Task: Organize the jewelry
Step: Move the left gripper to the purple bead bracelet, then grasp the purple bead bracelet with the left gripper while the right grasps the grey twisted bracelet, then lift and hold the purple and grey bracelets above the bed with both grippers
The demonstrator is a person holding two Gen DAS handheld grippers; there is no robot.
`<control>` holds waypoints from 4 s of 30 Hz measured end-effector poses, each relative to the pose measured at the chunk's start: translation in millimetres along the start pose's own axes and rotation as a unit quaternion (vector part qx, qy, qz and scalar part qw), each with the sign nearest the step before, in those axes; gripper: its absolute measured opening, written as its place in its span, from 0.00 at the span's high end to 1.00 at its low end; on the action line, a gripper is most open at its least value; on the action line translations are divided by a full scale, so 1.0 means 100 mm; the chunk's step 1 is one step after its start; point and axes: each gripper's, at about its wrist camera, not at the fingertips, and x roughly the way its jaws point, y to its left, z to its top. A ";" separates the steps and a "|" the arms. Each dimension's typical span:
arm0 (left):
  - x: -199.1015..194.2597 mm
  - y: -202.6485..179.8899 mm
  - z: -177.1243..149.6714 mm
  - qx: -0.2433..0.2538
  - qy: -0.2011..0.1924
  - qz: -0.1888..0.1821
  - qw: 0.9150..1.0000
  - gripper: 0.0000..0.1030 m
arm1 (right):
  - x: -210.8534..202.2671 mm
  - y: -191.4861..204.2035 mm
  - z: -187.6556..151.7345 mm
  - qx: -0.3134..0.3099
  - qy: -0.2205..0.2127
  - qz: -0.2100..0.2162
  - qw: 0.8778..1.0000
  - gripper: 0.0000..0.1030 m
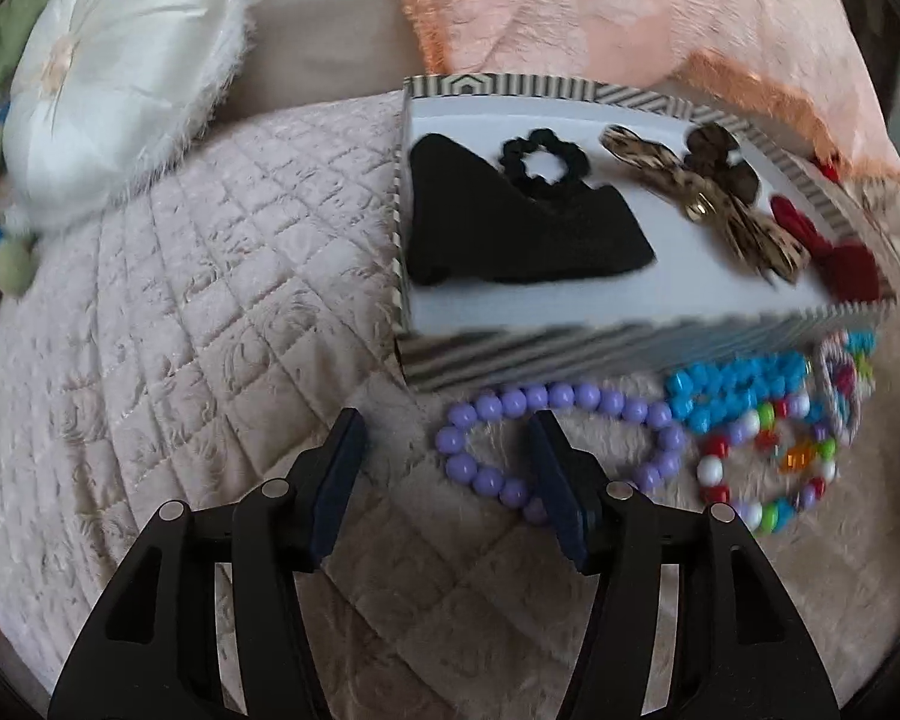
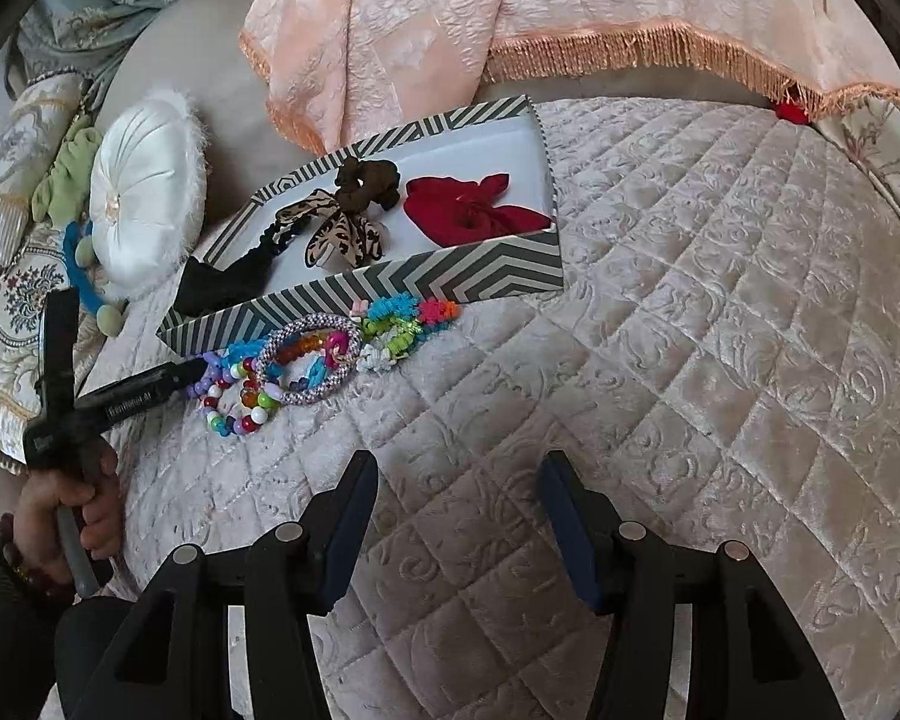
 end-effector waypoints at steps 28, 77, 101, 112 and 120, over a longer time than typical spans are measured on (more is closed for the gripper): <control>-0.22 0.10 -0.28 -0.002 0.003 -0.079 0.997 0.91 | 0.50 0.44 0.21 0.043 -0.017 0.064 0.997 0.91; -1.24 -0.51 -0.40 -0.072 -0.085 -0.072 0.991 0.92 | -0.26 0.48 0.11 -0.067 -0.076 -0.034 0.994 0.93; -1.20 -0.51 -0.40 -0.071 -0.079 -0.061 0.992 0.92 | -0.18 0.56 0.07 -0.077 -0.069 -0.042 0.994 0.93; -1.21 -0.50 -0.40 -0.069 -0.079 -0.064 0.992 0.92 | -0.19 0.56 0.07 -0.079 -0.070 -0.042 0.994 0.93; -1.22 -0.50 -0.37 -0.067 -0.079 -0.080 0.991 0.92 | -0.20 0.57 0.14 -0.081 -0.077 -0.042 0.993 0.93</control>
